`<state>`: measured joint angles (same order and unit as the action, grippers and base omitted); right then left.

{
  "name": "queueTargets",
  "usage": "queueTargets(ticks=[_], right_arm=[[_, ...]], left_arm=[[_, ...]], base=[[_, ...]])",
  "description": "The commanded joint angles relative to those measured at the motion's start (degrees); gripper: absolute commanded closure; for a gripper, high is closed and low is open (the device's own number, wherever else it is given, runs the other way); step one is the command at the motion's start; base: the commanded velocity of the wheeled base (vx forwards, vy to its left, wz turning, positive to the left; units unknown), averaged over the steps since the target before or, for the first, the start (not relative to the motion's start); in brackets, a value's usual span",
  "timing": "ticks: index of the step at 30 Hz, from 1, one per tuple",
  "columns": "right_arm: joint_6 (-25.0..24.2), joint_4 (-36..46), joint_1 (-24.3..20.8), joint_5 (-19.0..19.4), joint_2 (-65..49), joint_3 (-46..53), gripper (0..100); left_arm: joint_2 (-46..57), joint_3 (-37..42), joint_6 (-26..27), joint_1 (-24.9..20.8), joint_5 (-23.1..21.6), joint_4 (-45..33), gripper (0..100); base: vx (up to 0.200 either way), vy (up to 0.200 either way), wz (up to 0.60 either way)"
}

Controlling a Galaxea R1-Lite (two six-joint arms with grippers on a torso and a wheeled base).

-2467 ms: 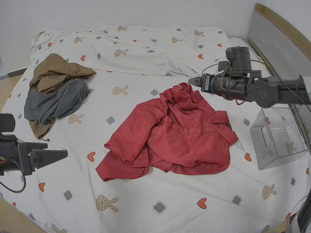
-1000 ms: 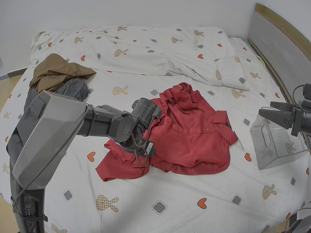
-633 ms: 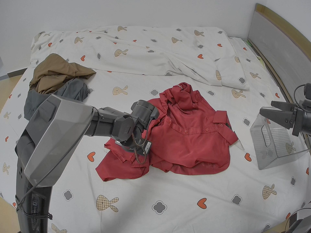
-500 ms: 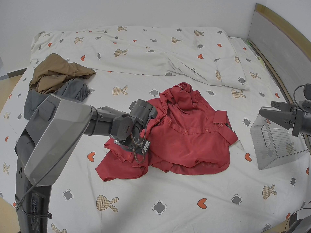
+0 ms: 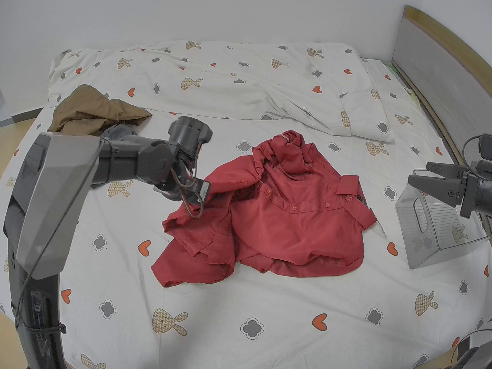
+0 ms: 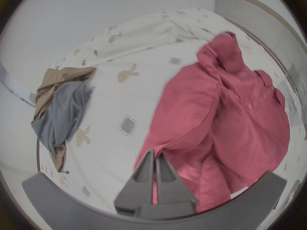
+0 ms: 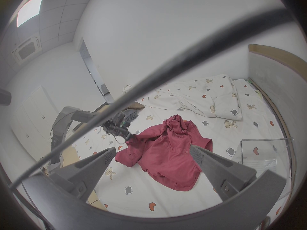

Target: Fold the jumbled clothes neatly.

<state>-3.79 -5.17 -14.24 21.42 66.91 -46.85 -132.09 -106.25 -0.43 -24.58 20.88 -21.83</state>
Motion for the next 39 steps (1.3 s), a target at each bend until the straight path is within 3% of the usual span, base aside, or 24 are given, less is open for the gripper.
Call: queueTargets(ticks=[1,9,18,19,31,34,35,39], right_arm=[[0.01,-0.02,-0.26,0.03,0.32,0.18,0],[0.01,-0.02,-0.44,0.03,1.38,0.35,0],[0.01,0.07,-1.32,0.03,3.31,0.44,0],[0.01,0.07,-1.32,0.03,3.31,0.44,0],[0.01,0.07,-1.41,0.03,3.13,0.62,0],[0.01,0.07,-1.41,0.03,2.96,0.62,0],[0.01,0.07,-1.41,0.03,2.96,0.62,0],[0.01,0.07,-1.32,0.03,2.78,0.62,0]], left_arm=[[0.42,-7.92,0.08,4.45,0.04,-2.51,100],[-2.48,-8.34,-0.01,10.34,0.04,-4.45,100],[-5.38,-8.34,-0.89,12.18,0.04,-3.74,100],[-5.38,-8.34,-0.89,12.18,0.04,-3.74,0],[1.83,-8.34,-5.11,11.74,-1.72,-4.36,0],[7.46,-8.34,-6.17,11.83,-8.84,-4.97,0],[7.46,-8.34,-6.17,11.83,-8.84,-4.97,0],[22.4,6.15,-8.63,13.77,-30.64,-5.41,0]], base=[[0.0,0.0,0.0],[0.0,0.0,0.0],[0.0,0.0,0.0],[0.0,0.0,0.0],[0.0,0.0,0.0],[0.0,0.0,0.0],[0.0,0.0,0.0],[0.0,0.0,0.0]])
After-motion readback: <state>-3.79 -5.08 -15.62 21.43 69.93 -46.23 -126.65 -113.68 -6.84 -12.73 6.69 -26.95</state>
